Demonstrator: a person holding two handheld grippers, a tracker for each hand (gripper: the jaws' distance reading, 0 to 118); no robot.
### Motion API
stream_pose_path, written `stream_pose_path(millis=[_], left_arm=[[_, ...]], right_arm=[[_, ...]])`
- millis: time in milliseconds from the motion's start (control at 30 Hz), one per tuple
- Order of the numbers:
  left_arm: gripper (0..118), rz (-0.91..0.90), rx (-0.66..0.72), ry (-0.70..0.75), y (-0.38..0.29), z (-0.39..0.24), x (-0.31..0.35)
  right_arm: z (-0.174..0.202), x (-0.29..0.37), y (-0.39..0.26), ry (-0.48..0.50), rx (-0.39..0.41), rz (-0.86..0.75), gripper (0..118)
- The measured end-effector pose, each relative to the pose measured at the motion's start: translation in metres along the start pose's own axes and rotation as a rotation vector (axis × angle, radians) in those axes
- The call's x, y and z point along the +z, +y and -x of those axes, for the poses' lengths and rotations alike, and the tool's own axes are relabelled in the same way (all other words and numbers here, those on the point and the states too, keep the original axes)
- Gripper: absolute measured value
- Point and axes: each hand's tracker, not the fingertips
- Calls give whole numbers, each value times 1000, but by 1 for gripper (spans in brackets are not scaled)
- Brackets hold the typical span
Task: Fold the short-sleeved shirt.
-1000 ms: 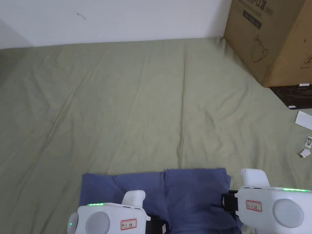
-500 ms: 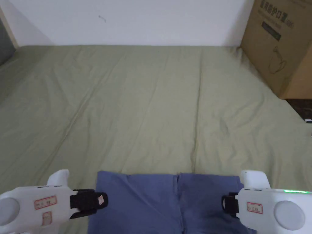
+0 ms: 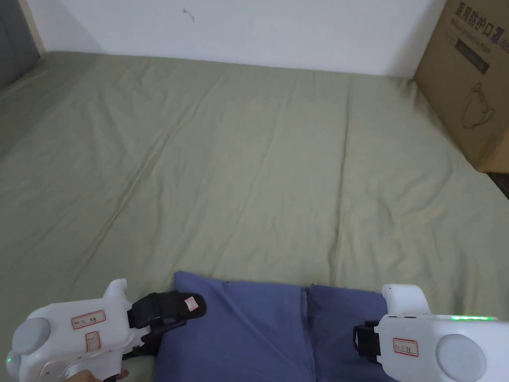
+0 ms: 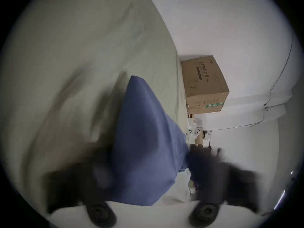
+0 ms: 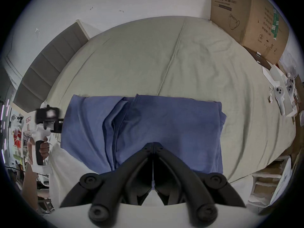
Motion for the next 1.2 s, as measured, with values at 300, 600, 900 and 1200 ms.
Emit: stream_pose_path(millis=[300,600,900,1200], left_arm=[[6,18,-55,78,14,-1,14],[6,-73,-130,197,61,-7,85],[6,-164,-121,310,75,-24,140],[6,-131,-334,250,51,-142,90]], right_arm=[[3,-2,11,-26,13,9,0],[4,-4,16,-26,11,7,0],[-3,-6,12,-2,-17,6,0],[-19,6,8,-3,-25,-9,0]])
